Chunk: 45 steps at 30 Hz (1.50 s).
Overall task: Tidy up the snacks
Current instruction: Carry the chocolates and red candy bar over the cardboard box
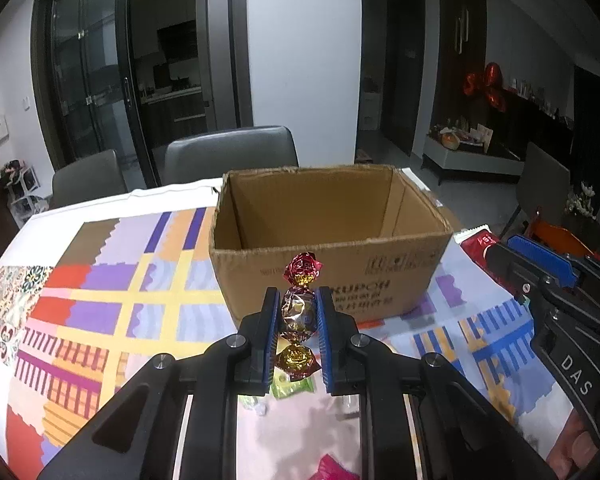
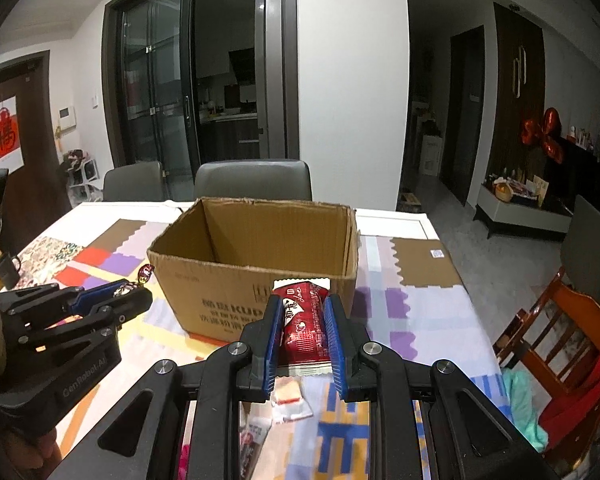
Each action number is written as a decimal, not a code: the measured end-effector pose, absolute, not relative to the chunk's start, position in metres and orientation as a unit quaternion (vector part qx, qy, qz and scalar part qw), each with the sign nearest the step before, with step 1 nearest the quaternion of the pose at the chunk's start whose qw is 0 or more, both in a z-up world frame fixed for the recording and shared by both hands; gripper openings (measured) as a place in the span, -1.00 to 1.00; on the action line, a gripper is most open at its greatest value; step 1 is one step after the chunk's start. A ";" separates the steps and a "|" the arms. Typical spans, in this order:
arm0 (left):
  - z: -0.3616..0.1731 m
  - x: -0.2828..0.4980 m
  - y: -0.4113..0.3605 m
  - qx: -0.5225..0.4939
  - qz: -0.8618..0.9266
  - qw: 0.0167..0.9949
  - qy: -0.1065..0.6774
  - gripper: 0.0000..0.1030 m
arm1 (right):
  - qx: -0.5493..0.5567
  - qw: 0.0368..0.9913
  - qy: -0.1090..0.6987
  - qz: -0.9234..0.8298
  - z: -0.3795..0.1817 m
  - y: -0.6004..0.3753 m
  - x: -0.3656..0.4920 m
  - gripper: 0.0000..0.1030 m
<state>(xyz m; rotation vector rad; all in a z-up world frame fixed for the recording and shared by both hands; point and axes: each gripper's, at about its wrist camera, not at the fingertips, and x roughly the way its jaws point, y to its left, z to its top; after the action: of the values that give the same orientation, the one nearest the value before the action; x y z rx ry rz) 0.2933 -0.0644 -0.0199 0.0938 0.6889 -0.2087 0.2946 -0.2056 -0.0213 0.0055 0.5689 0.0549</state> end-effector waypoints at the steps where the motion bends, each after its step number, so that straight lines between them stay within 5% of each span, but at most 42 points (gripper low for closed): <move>1: -0.018 0.295 -0.065 0.047 -0.103 0.935 0.335 -0.63 | 0.002 0.960 0.279 0.027 -0.019 -0.205 0.297 -0.55; 45: -0.010 0.410 -0.065 0.046 -0.117 0.940 0.318 -0.63 | 0.000 0.964 0.265 0.025 -0.012 -0.199 0.404 -0.55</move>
<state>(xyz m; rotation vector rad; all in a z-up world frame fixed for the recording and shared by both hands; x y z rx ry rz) 0.4098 -0.0646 -0.0098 0.0947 0.6491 -0.2392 0.4036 -0.1992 -0.0125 -0.0006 0.5363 0.0504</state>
